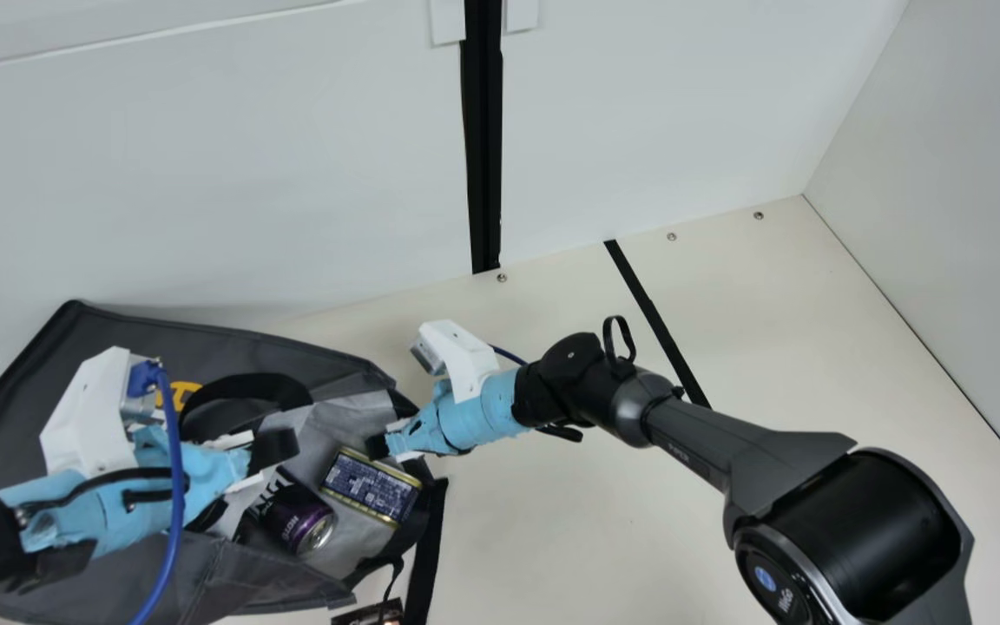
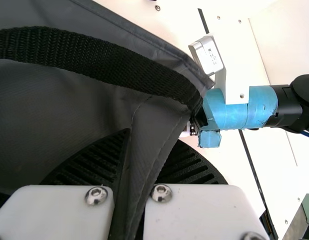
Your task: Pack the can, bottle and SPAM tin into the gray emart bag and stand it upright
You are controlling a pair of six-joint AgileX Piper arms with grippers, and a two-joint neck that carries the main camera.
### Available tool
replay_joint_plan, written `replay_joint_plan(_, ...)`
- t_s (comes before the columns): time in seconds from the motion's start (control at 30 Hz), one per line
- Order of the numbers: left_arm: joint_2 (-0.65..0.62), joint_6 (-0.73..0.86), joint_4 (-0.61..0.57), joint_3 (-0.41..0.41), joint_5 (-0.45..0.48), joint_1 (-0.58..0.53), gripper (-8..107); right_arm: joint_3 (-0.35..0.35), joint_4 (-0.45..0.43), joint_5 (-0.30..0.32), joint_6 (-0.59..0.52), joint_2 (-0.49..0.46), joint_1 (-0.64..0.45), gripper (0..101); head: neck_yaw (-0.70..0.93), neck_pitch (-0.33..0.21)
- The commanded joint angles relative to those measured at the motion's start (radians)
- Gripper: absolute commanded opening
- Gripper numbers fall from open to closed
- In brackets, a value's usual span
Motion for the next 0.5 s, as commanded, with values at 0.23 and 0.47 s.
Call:
replay_joint_plan(0.23, 0.0, 0.0, 0.0, 0.0, 0.0, 0.0, -8, 0.029, 0.025, 0.027, -0.006, -0.025, -0.03, 0, -0.001, -0.023)
replay_joint_plan(0.47, -0.027, -0.012, 0.008, 0.018, 0.003, -0.003, -8, 0.067, 0.052, 0.067, -0.002, -0.07, -0.064, 0, -0.001, -0.023)
